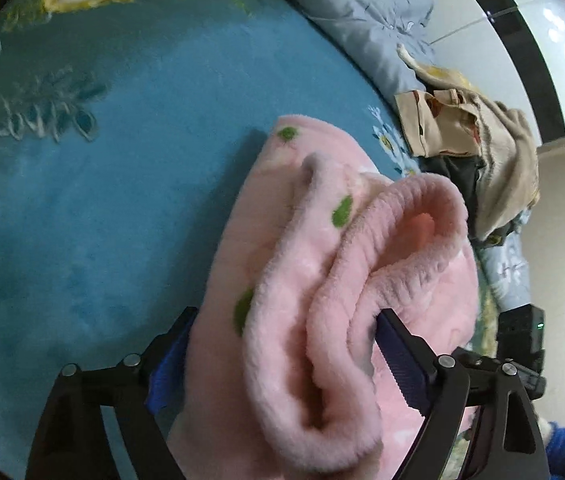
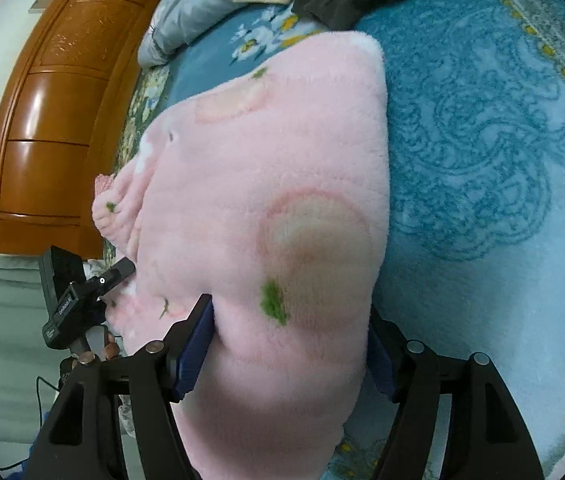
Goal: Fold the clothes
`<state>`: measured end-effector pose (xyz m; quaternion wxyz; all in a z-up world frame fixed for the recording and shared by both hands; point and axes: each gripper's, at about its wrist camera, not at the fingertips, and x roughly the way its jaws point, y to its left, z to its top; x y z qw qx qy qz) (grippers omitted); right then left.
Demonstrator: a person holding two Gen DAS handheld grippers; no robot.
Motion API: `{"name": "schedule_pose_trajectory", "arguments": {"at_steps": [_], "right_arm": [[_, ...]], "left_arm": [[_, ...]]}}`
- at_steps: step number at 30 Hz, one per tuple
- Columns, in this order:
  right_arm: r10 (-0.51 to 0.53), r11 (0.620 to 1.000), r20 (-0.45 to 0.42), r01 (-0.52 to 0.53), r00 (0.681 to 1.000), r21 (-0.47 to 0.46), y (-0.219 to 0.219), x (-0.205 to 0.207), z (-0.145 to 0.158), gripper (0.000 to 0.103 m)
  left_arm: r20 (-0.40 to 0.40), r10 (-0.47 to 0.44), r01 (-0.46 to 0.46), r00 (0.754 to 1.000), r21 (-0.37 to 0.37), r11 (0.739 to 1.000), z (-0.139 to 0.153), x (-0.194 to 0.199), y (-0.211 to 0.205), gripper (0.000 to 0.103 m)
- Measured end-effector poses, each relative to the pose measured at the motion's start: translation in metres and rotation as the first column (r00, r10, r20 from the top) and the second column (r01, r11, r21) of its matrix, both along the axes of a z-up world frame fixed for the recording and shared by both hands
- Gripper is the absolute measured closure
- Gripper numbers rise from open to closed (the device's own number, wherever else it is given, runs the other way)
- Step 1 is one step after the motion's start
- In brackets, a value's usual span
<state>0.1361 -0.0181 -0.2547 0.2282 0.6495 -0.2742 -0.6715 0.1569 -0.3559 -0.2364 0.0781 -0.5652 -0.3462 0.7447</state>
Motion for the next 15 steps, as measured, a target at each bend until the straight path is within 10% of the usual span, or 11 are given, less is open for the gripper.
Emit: {"name": "schedule_pose_trajectory", "arguments": {"at_steps": [7,15], "right_arm": [[0.002,0.999,0.066,-0.005,0.998,0.046,0.0,-0.01,0.008,0.055],[0.149,0.982,-0.003,-0.148,0.989,0.121,-0.018,-0.022,0.05,0.071]], "left_arm": [[0.032,0.123,-0.122,0.992,-0.016,0.992,0.001,0.004,0.004,0.02],[-0.031,0.275,-0.276,0.961,-0.035,0.961,0.024,0.031,0.009,0.054]]}}
